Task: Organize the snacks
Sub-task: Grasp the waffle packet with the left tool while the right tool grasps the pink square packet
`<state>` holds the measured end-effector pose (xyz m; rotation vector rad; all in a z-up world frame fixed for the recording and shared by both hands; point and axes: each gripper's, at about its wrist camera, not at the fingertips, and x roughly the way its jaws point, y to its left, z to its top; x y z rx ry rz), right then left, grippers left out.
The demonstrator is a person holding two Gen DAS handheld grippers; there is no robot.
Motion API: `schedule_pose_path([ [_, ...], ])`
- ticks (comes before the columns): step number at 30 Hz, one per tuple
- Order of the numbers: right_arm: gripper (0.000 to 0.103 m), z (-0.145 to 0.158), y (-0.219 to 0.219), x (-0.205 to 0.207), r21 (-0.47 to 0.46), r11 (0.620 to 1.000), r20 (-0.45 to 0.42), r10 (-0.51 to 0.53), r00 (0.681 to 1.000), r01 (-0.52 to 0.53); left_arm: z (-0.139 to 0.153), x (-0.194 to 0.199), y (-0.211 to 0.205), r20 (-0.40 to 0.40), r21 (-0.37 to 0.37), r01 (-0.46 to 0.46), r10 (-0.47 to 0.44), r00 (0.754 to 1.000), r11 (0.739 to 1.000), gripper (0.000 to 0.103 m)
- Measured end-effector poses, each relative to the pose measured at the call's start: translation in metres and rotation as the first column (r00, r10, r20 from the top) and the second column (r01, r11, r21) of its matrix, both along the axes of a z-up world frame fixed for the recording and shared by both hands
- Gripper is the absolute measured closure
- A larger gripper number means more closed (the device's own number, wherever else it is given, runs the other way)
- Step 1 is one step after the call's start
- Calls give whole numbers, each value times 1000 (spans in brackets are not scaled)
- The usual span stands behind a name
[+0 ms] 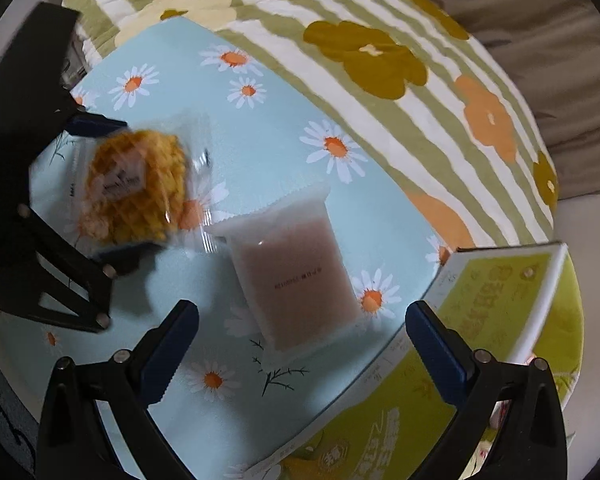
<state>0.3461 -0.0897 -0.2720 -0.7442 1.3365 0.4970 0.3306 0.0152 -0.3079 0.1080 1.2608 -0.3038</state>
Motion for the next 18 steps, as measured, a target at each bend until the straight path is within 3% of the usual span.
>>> schedule_pose_path([
  [8,1,-35,12,14,-92,991,-86,85,993,-93,0,-1,1,-6,-5,-4,4,1000,1000,5],
  [11,13,-40,11,19,-86,991,-107,88,990,-98,1,-1,5,-10,-35,-8,7,1000,999,6],
  [18,20,-43,3,29,-59,994,-153,81,985,-91,6,-1,15,-6,-58,-14,14,1000,998,22],
])
